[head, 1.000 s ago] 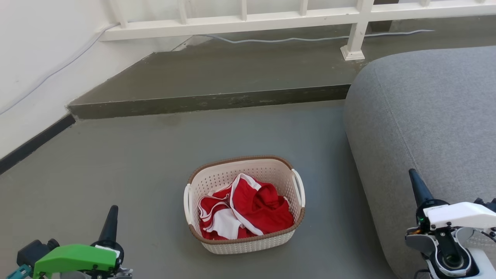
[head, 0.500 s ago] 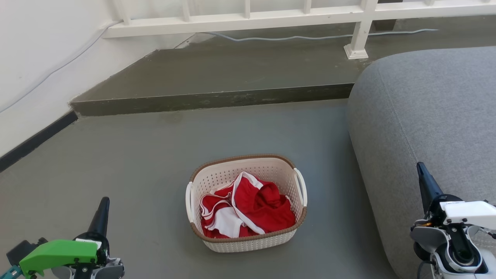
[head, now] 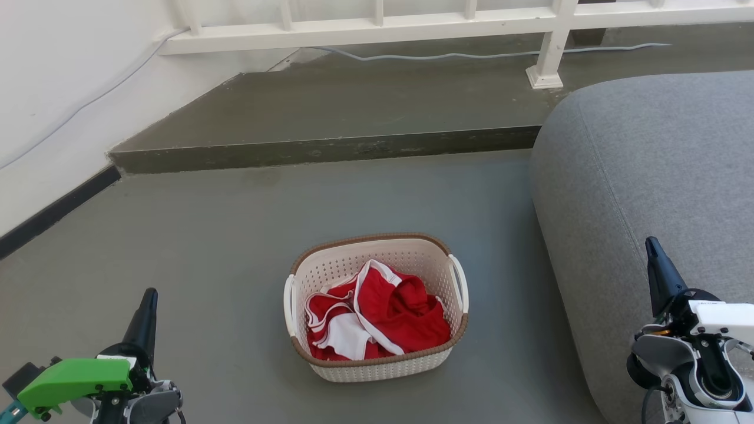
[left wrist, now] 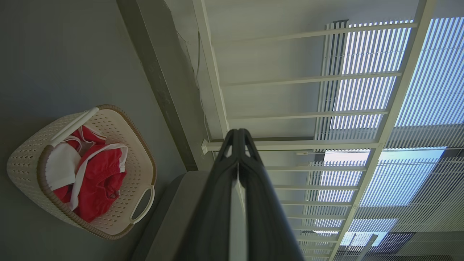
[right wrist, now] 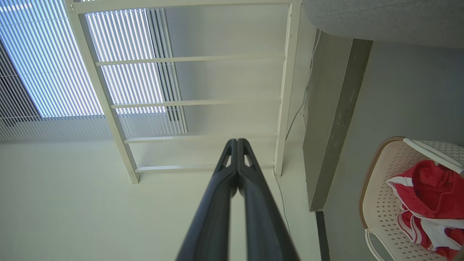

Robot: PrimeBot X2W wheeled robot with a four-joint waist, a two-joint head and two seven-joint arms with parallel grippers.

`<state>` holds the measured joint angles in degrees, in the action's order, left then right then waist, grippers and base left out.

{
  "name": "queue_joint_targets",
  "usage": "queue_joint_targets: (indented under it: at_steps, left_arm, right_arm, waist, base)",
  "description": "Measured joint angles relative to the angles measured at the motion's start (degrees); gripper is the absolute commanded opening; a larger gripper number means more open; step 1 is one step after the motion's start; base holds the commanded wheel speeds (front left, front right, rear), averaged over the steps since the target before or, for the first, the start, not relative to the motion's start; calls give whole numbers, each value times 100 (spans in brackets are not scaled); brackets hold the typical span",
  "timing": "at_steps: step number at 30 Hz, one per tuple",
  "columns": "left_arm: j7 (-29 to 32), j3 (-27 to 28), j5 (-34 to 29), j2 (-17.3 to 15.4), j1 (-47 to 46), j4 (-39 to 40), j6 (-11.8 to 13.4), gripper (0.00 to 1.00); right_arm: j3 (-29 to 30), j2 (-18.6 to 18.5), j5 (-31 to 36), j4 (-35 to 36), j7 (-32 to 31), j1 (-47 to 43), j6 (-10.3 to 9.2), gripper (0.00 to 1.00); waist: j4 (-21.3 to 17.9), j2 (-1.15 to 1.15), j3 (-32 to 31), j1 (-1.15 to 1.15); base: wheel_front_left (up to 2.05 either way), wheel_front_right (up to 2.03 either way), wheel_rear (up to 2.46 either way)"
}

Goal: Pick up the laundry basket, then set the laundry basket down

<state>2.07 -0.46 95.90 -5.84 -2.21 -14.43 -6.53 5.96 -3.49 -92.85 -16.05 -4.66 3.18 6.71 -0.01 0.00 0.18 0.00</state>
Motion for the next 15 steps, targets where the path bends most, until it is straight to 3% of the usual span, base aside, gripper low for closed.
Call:
queue_joint_targets:
  at_steps: [15]
  left_arm:
    - [16,7,0,7,-19,-45,-2,0]
  right_arm:
    - [9,2,0,-8,0,0,1,0]
  waist:
    - [0,0,-2,0]
  base:
    - [0,0,0]
